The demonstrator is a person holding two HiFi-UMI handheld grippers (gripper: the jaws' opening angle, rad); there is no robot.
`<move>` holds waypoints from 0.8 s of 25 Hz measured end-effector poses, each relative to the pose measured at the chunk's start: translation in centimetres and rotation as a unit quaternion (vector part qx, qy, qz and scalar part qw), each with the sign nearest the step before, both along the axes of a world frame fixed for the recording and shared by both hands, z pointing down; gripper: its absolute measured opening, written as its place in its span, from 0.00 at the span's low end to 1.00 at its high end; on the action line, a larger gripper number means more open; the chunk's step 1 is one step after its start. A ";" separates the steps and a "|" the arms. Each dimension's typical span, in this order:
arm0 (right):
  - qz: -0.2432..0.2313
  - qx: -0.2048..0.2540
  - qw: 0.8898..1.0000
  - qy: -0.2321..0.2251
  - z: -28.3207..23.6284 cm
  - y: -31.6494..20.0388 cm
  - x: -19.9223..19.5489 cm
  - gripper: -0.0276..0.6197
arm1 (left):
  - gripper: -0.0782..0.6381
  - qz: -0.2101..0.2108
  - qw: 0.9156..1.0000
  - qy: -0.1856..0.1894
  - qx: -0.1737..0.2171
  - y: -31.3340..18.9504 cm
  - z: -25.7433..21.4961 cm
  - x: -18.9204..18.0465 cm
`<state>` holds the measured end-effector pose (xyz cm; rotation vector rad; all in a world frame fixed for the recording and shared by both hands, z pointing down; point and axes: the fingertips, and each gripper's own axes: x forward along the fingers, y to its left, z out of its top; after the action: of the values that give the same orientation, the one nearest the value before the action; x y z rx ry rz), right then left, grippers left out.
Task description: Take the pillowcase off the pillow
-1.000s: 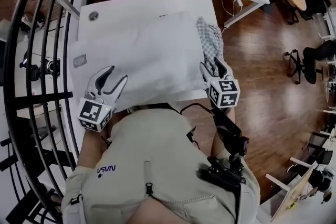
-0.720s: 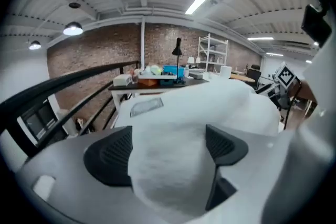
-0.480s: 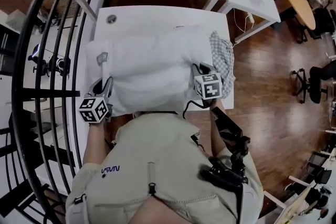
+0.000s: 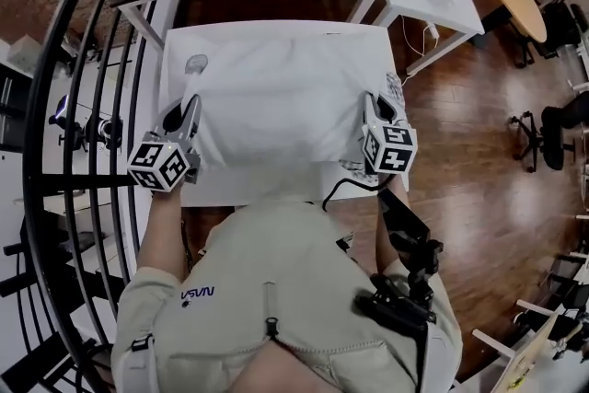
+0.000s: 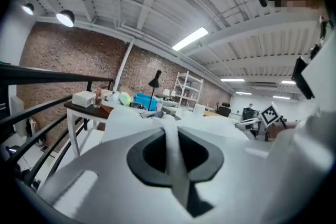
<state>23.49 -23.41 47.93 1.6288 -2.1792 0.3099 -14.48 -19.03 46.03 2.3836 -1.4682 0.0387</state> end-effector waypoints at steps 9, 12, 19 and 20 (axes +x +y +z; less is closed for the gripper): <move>0.061 0.057 0.994 0.066 1.5 2.0 2.5 0.23 | 0.26 -0.124 0.989 -0.047 -0.058 2.1 7.1 -3.9; 0.018 0.094 0.994 0.061 0.1 2.3 -1.7 0.07 | 0.16 -0.128 0.988 -0.090 0.010 2.4 4.0 -2.6; -0.008 -0.061 0.995 0.082 11.1 0.9 -4.2 0.05 | 0.12 0.105 0.975 -0.154 -0.120 2.2 16.6 7.5; -0.008 -0.056 0.995 0.085 10.8 1.2 -4.2 0.05 | 0.12 0.101 0.977 -0.152 -0.106 2.4 17.0 7.5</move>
<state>19.32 -22.20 58.77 1.5179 -2.0108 0.2721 -6.94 -16.61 63.06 2.4142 -1.2588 0.6026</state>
